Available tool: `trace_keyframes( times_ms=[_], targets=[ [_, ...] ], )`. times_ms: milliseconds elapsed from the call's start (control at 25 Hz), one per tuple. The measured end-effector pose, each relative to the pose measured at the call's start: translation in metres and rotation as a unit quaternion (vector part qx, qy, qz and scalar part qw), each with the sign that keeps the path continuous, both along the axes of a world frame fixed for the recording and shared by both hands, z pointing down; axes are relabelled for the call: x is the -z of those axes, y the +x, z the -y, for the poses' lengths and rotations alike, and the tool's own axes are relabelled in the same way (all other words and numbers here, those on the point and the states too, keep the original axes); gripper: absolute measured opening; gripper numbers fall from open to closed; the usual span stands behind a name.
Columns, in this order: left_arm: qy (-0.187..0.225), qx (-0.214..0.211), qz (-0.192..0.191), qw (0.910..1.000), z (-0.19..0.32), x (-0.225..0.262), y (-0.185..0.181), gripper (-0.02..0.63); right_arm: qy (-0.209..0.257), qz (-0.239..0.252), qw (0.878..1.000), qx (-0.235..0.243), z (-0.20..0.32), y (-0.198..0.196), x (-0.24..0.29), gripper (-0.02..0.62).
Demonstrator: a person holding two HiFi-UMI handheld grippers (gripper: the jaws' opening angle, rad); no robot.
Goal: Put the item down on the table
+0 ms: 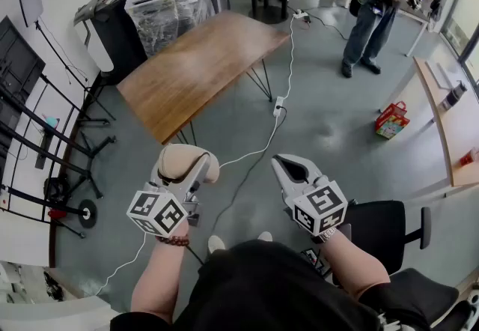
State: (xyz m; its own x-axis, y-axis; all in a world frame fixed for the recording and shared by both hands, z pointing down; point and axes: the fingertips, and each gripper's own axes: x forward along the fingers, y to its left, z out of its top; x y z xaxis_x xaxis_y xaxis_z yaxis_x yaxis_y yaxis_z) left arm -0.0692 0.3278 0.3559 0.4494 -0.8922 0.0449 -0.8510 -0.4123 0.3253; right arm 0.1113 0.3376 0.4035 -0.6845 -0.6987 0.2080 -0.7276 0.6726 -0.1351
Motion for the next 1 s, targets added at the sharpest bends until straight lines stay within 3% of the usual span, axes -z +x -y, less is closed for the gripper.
trace_keyframes(
  times_ms=[360, 440, 840, 1000],
  targets=[
    [-0.007, -0.035, -0.025, 0.9990, 0.023, -0.004, 0.024, 0.423, 0.020, 0.003, 1.000, 0.022, 0.005, -0.002, 0.009, -0.009],
    [-0.013, -0.044, -0.031, 0.9985, 0.027, -0.008, 0.029, 0.424, 0.018, 0.001, 0.999, 0.029, 0.004, -0.005, 0.008, 0.025],
    [-0.042, -0.074, -0.085, 0.9928, 0.076, -0.033, 0.034, 0.425, 0.006, -0.018, 0.999, 0.043, 0.037, -0.016, -0.002, 0.060],
    [-0.057, -0.086, -0.117, 0.9878, 0.107, -0.043, 0.035, 0.423, -0.007, -0.023, 0.997, 0.067, 0.057, -0.025, -0.012, 0.128]
  ],
)
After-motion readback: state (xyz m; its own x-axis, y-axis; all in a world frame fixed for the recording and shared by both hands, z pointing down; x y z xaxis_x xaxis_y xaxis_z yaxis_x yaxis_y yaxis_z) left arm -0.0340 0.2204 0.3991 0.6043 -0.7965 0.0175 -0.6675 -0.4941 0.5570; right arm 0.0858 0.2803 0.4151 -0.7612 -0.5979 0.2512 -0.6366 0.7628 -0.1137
